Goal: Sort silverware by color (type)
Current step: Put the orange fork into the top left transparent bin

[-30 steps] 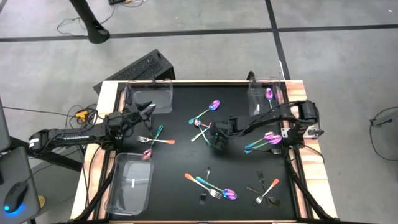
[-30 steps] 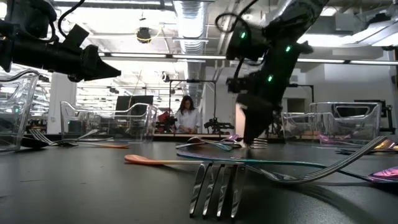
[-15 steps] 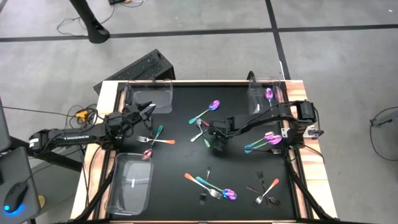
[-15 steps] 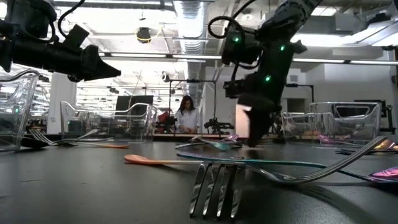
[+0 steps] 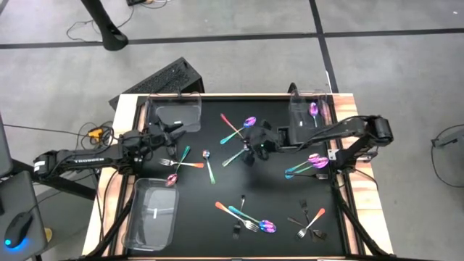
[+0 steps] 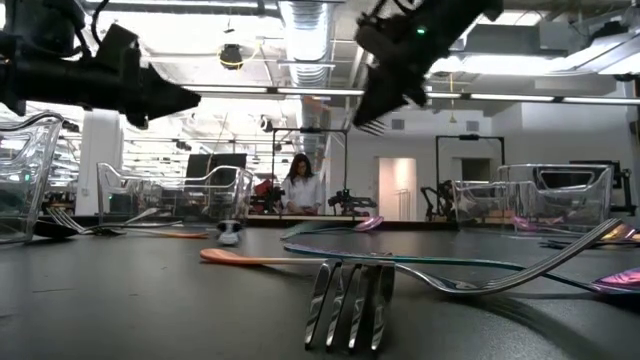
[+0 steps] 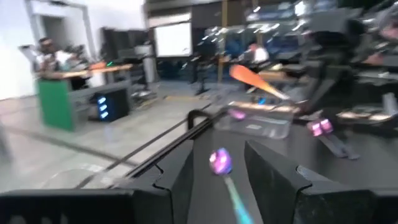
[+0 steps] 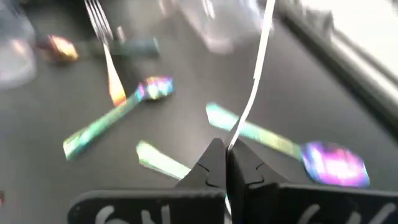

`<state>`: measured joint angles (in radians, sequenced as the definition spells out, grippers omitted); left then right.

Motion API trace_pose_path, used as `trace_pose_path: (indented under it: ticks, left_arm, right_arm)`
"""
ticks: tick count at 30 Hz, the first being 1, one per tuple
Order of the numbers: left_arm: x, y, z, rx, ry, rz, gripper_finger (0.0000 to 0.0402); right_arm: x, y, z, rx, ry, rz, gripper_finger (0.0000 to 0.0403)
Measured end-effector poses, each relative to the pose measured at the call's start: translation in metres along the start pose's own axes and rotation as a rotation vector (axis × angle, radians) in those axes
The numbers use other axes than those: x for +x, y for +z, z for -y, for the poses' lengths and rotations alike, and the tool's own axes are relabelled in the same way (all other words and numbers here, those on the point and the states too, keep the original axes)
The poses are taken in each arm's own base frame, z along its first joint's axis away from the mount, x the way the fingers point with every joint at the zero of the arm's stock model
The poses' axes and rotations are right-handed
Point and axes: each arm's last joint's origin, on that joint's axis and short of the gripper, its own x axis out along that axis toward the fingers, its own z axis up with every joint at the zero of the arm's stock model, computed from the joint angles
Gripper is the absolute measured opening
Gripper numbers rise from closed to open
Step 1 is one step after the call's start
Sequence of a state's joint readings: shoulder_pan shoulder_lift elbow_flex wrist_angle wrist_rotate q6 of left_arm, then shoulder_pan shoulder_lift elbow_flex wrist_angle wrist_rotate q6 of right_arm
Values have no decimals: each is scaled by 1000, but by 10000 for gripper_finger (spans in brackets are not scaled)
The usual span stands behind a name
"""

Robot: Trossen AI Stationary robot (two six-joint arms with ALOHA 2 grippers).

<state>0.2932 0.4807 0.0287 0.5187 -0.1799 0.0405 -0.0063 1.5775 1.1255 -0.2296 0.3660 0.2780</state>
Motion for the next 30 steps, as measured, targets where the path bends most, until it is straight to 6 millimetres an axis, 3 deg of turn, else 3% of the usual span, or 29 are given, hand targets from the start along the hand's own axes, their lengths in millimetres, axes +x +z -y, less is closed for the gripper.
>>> trace_pose_path:
  ticks: [5, 11, 15, 30]
  left_arm:
    - [4, 4, 4, -82, -98, 62, 175]
    - [13, 3, 9, -188, -177, 79, 208]
    - [17, 4, 18, -197, -250, 115, 212]
    - [64, 8, 37, -185, -287, 32, 212]
  right_arm:
    - [24, 13, -19, -12, 66, 237, 7]
    - [65, 3, -42, -37, 193, 402, 7]
    - [84, -6, -45, -13, 242, 445, 7]
    - [84, -3, -47, -77, 265, 516, 7]
